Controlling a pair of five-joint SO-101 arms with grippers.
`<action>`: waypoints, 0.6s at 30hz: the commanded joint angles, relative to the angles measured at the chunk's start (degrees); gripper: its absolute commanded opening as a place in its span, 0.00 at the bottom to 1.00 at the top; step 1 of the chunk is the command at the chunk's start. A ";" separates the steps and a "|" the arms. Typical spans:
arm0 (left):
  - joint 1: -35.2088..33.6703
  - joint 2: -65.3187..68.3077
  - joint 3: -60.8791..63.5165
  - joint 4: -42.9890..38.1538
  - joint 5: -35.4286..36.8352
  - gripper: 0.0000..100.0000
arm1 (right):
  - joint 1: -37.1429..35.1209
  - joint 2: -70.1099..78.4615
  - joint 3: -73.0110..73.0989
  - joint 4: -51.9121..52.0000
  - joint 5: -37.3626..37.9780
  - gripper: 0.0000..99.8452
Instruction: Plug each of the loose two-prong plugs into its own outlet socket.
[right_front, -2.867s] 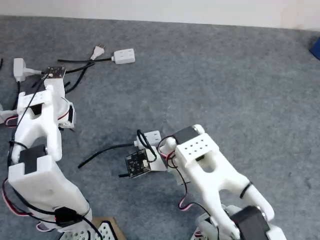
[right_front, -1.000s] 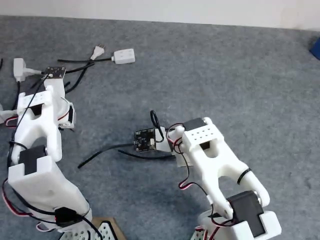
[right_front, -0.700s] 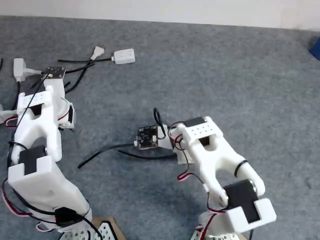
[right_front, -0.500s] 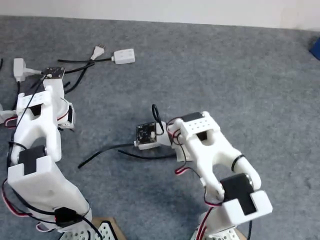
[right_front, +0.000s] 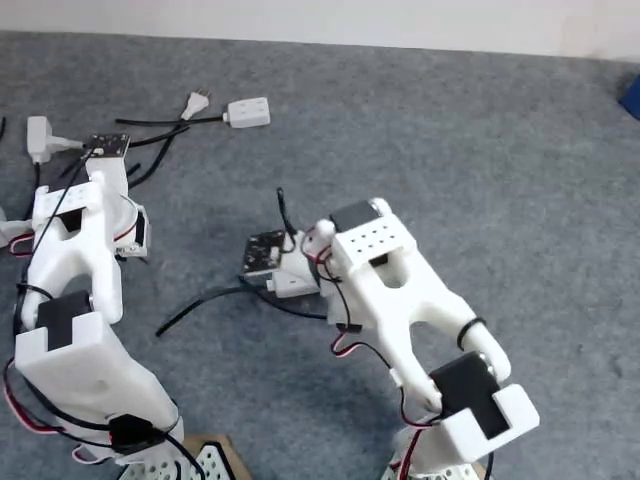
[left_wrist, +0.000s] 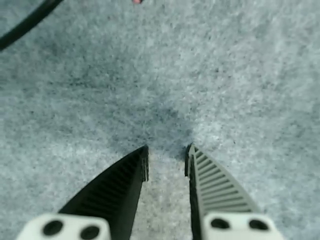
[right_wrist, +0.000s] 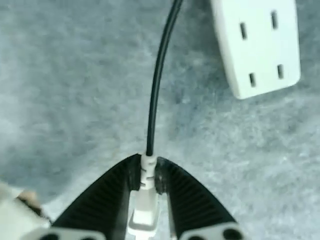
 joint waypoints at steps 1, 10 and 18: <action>-1.80 -2.42 -1.71 -1.41 -0.53 0.13 | -3.03 -3.12 -9.01 9.36 -1.49 0.00; -0.92 -13.93 -7.43 5.63 -0.53 0.13 | -7.34 -2.51 -33.27 18.86 -34.29 0.00; 4.62 -26.95 -14.73 18.11 -0.53 0.13 | 1.19 -2.59 -32.57 8.31 -58.46 0.01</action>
